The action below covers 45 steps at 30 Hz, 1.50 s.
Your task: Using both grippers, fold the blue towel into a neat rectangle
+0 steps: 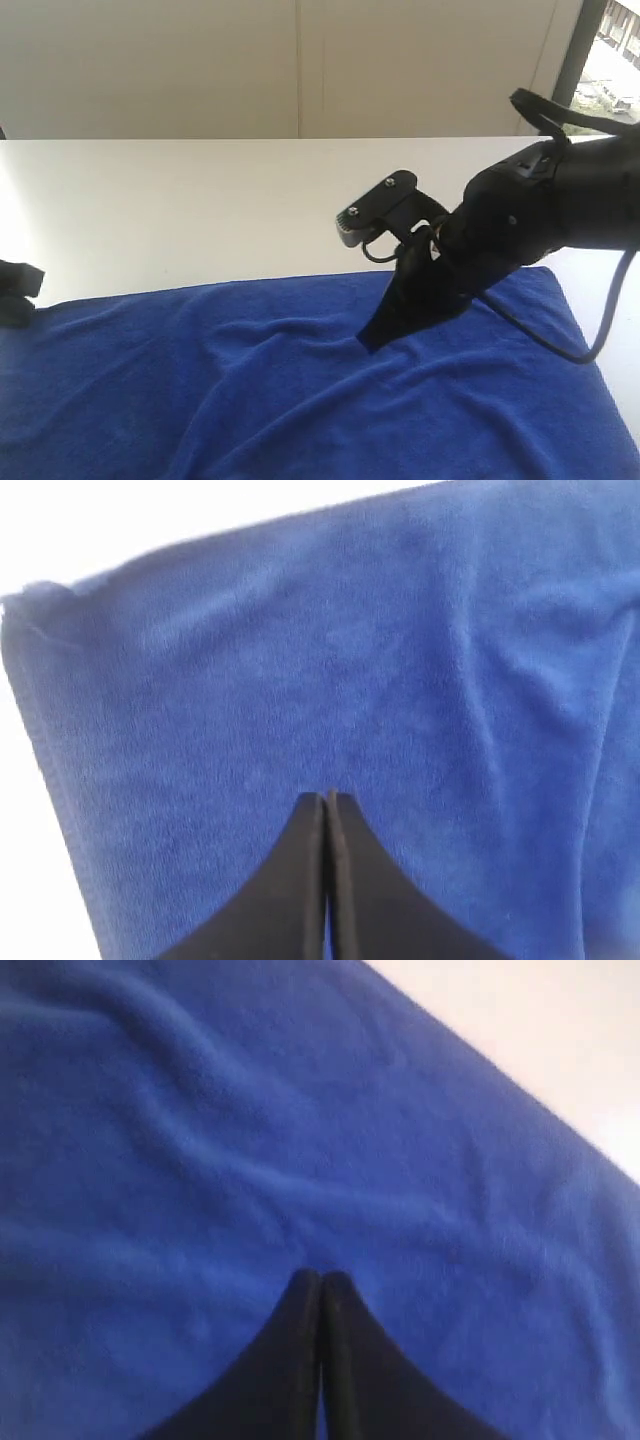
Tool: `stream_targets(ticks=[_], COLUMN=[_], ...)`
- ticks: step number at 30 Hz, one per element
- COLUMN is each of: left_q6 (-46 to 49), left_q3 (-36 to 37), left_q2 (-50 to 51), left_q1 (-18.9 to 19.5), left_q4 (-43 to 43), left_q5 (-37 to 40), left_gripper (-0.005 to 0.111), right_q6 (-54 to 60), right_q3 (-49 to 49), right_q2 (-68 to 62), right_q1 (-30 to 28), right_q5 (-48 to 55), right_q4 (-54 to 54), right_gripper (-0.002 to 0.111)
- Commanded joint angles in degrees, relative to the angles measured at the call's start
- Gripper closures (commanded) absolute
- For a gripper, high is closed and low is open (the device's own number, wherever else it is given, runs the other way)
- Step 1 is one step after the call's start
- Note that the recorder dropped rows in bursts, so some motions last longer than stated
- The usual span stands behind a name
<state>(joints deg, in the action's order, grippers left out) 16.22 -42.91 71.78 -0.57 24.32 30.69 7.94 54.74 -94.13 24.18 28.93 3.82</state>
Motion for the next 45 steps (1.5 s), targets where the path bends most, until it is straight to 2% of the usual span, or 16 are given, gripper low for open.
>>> stream_targets(ticks=[1, 4, 6, 12, 21, 26, 30, 34, 37, 45], left_q6=[1.8, 2.2, 3.1, 12.5, 14.6, 14.6, 15.5, 15.5, 15.7, 15.8], left_q3=[-3.2, -5.3, -5.9, -7.0, -8.3, -8.5, -8.5, -8.5, -8.5, -8.5], left_q2=[3.9, 9.0, 11.7, 14.9, 14.9, 14.9, 14.9, 14.9, 14.9, 14.9], left_q1=[-0.2, -0.2, -0.2, -0.2, -0.2, -0.2, -0.2, -0.2, -0.2, -0.2], left_q4=[1.4, 1.4, 3.0, 12.5, 15.7, 15.8, 15.8, 15.9, 16.1, 16.3], left_q5=[-1.2, -0.7, -0.7, 0.6, 4.8, 6.4, 7.0, 6.9, 6.5, 6.3], left_gripper=[0.107, 0.107, 0.107, 0.107, 0.107, 0.107, 0.107, 0.107, 0.107, 0.107], right_q6=[-9.7, -18.5, -20.9, -23.7, -30.4, -31.7, -32.6, -45.4, -46.9, -46.3], right_q3=[-0.1, -0.3, -2.3, -10.3, -16.0, -16.2, -15.9, -14.7, -13.5, -10.0], right_q2=[1.5, 3.2, 4.7, 6.6, 6.6, 4.5, 0.4, -1.0, -3.4, -10.7], right_q1=[-3.7, -4.7, -4.9, -4.9, -4.9, -7.8, -8.2, -8.2, -8.4, -10.6], right_q5=[11.4, 19.5, 22.2, 21.8, 19.3, 19.1, 11.6, 9.7, 6.3, 10.1], right_q4=[8.6, 17.6, 19.2, 19.2, 24.2, 25.2, 27.4, 40.4, 43.5, 43.3], right_gripper=[0.108, 0.108, 0.108, 0.108, 0.108, 0.108, 0.108, 0.108, 0.108, 0.108])
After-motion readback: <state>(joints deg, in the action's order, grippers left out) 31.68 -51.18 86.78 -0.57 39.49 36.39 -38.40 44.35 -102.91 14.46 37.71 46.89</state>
